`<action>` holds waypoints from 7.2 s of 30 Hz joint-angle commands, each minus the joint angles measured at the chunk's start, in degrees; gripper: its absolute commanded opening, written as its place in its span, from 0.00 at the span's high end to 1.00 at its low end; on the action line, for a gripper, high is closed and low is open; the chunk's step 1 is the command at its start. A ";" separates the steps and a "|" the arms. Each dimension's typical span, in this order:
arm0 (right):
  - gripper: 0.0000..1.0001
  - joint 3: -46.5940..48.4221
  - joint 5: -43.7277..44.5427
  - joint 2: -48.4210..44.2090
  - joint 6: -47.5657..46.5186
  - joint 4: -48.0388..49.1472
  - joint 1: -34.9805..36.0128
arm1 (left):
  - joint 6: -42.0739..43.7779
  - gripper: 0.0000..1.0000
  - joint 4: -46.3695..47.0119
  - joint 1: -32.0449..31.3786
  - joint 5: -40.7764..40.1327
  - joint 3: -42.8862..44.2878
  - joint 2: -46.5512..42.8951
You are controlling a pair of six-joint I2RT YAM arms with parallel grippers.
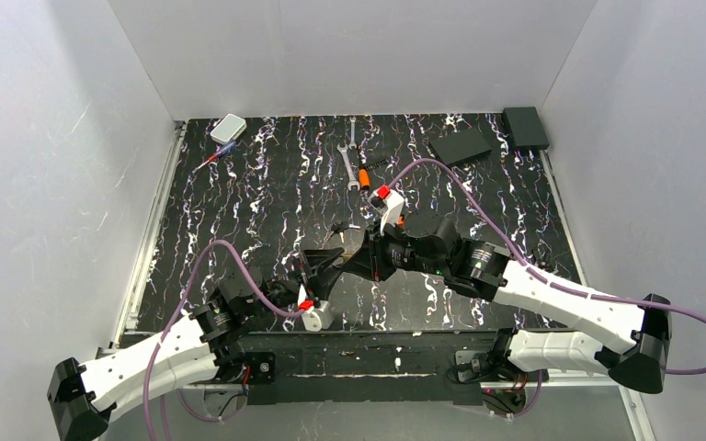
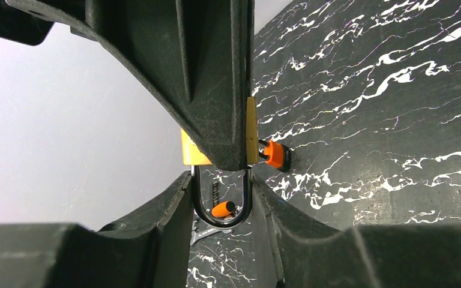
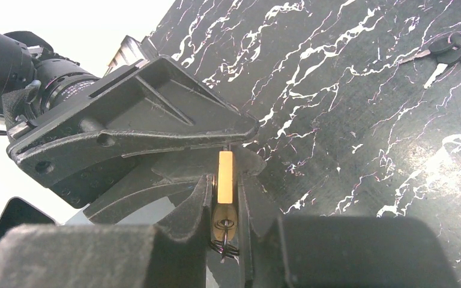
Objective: Unlock with the key
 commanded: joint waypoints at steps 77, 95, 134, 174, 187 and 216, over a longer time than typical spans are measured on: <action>0.99 -15.50 14.64 -8.76 -3.48 4.33 -3.31 | -28.35 0.02 3.57 -0.15 -21.69 9.46 -1.75; 0.99 -16.26 -5.85 -1.96 5.12 15.77 -36.57 | -41.24 0.02 -19.97 0.46 -32.78 25.58 11.93; 0.56 -24.45 -22.52 34.97 19.25 59.21 -53.93 | -39.03 0.01 -19.07 0.46 -33.06 24.70 13.35; 0.11 -21.67 -9.89 -2.67 -17.12 21.34 -42.38 | -36.17 0.01 -18.71 0.46 -31.13 23.59 11.57; 0.02 -13.75 -6.30 8.68 -28.16 19.24 -36.45 | -35.43 0.01 -18.77 0.46 -29.26 23.31 10.85; 0.18 -0.02 -1.75 33.36 -42.59 14.67 -33.38 | -36.09 0.01 -18.63 0.46 -29.45 23.54 11.99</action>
